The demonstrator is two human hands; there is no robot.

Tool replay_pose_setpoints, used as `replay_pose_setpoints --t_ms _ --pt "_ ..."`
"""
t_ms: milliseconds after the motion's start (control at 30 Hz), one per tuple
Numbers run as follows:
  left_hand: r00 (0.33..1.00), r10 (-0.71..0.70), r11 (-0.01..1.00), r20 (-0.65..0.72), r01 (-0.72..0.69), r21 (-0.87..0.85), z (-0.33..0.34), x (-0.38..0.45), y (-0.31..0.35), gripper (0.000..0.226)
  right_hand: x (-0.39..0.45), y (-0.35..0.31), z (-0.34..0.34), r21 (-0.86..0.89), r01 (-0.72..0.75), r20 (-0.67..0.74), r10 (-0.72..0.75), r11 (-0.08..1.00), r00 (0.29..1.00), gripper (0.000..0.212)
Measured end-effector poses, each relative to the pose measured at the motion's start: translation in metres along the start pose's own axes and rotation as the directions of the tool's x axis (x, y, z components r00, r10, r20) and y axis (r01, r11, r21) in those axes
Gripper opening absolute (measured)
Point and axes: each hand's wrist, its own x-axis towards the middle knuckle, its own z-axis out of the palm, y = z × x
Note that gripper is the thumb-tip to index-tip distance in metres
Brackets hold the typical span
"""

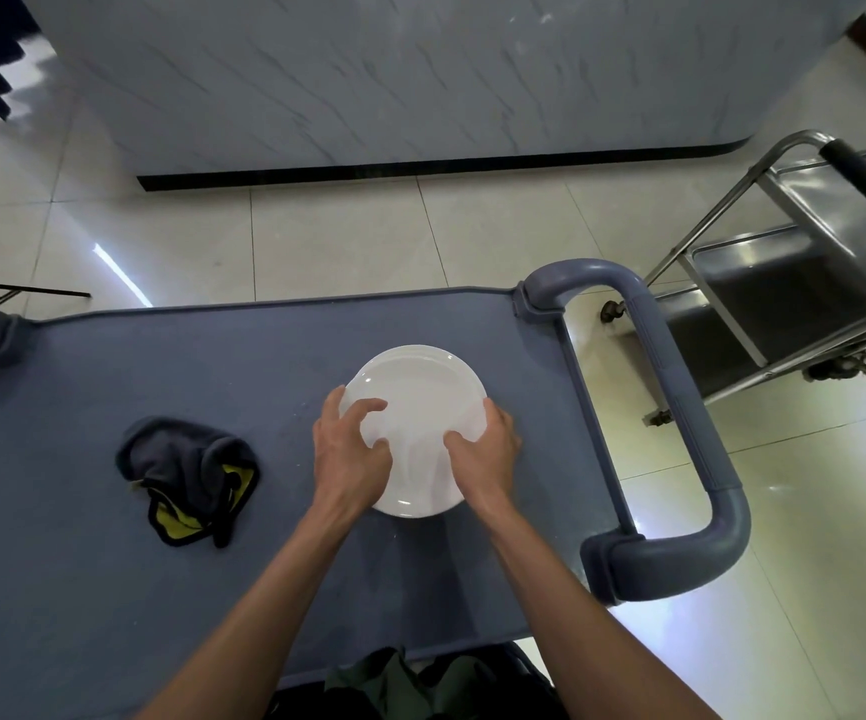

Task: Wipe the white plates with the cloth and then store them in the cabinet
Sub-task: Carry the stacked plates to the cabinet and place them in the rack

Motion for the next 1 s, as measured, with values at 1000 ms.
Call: replay_pose_setpoints --t_ms 1000 --pt "0.982 0.135 0.989 0.132 -0.142 0.046 -0.008 0.015 0.008 0.045 -0.009 0.002 -0.029 0.439 -0.079 0.000 0.089 0.895 0.996 0.042"
